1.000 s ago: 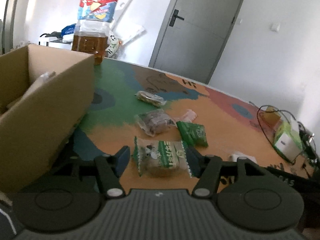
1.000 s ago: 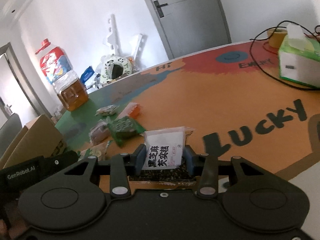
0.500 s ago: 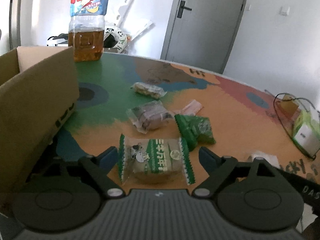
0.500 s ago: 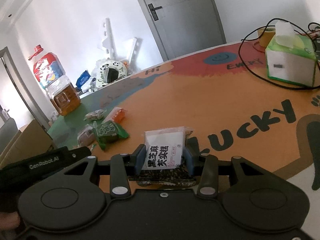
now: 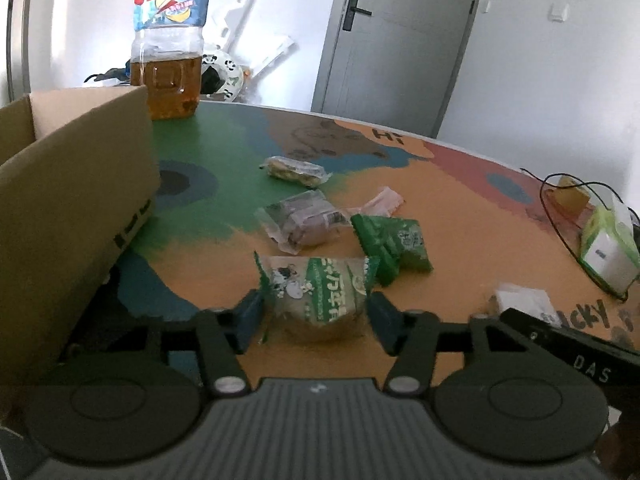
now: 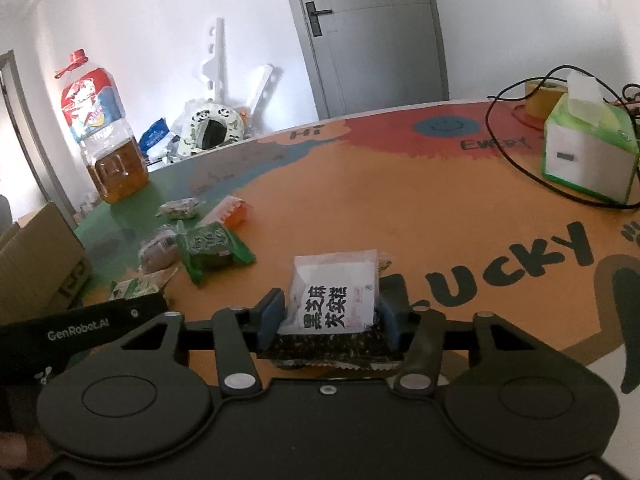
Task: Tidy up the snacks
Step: 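Carry the green-and-white packet with the left tool while the right tool carries the black-and-white packet to the box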
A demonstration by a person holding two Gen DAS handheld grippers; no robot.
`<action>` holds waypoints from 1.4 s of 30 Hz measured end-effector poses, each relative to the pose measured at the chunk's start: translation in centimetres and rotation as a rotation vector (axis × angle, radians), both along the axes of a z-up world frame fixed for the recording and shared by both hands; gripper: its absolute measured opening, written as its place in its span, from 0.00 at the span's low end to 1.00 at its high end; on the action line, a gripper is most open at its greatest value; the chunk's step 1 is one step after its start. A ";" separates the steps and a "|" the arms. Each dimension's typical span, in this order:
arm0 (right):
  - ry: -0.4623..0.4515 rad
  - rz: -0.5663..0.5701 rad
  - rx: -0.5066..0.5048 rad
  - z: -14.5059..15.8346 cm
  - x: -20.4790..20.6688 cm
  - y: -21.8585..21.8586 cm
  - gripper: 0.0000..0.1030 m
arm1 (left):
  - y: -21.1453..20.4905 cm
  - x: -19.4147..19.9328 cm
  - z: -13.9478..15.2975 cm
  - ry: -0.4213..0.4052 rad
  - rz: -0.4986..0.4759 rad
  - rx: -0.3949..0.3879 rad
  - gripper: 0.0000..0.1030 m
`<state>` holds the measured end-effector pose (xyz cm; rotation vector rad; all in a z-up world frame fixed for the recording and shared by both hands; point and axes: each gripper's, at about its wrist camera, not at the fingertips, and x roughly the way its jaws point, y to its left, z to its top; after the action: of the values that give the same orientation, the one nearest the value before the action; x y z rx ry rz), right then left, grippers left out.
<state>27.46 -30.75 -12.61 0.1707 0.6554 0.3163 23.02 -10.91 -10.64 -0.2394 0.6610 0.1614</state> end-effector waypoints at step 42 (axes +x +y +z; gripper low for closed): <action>-0.170 0.220 0.112 8.7 -3.7 9.6 0.46 | 11.0 -8.7 10.5 -0.249 0.155 -0.072 0.44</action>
<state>23.75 -21.17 -3.92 0.1771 0.4882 0.5739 14.34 0.08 -0.15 -0.3740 0.4013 0.2527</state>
